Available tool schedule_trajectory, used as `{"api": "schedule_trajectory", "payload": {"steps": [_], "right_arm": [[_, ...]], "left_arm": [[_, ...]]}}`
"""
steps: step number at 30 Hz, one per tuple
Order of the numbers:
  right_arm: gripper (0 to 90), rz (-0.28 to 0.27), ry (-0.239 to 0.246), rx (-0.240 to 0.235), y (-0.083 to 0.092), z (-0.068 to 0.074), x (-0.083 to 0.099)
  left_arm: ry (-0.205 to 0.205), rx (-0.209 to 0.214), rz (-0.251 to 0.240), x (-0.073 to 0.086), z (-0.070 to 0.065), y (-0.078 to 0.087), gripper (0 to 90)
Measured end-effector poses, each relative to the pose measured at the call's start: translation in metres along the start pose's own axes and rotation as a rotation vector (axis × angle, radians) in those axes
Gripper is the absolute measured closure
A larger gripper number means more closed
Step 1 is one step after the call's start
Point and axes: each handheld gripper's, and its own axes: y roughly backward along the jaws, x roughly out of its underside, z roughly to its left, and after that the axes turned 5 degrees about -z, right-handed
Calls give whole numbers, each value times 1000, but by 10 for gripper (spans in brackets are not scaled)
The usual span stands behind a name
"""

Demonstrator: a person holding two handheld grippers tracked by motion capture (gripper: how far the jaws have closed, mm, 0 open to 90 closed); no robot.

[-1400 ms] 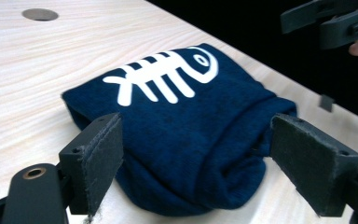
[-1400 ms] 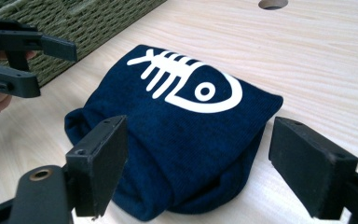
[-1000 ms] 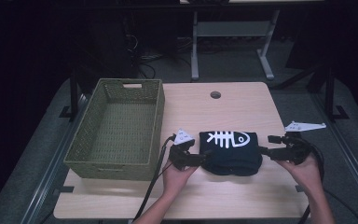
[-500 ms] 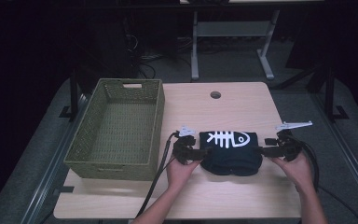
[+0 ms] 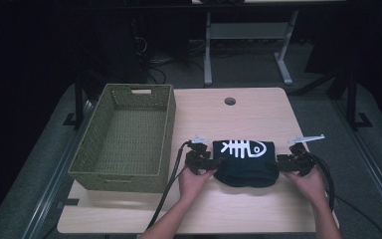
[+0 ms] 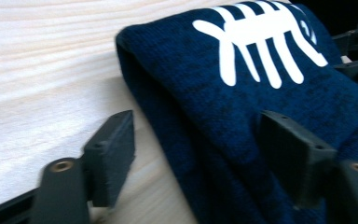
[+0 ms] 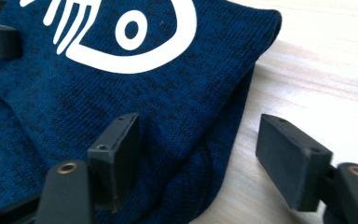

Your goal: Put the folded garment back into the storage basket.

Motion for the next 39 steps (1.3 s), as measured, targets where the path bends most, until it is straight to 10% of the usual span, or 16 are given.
{"api": "schedule_trajectory", "payload": {"steps": [15,39], "right_arm": [[683,-1,43,-15,-2,12,2],[719,-78,58,-34,33,30,-11]], "left_arm": [[16,61,16,-4,-3,-4,624],[-50,91,-48,-25,-22,21,708]]}}
